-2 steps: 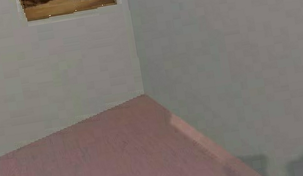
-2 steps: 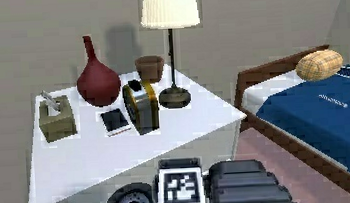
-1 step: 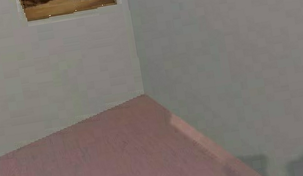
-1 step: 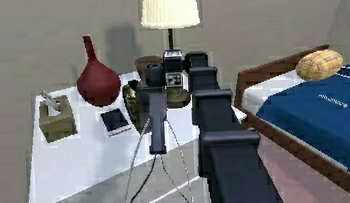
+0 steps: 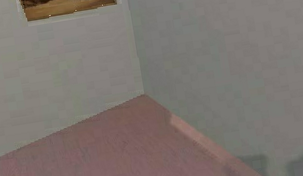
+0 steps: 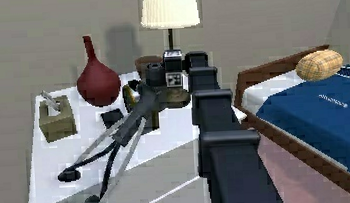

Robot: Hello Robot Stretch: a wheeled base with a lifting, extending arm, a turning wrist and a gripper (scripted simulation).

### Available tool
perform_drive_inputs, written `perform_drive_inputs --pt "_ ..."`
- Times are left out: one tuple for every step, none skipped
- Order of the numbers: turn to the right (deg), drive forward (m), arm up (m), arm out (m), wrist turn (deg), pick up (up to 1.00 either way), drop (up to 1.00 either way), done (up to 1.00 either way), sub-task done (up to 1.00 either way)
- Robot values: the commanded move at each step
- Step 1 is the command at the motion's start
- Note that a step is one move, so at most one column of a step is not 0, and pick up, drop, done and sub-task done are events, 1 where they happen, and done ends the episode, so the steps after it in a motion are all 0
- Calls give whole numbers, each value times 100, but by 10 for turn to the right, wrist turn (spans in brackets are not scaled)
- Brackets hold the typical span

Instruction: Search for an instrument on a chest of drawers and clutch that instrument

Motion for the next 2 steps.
perform_drive_inputs --pt "0 0 0 0 450 0 0 0 0" --pt "0 0 0 0 450 0 0 0 0"
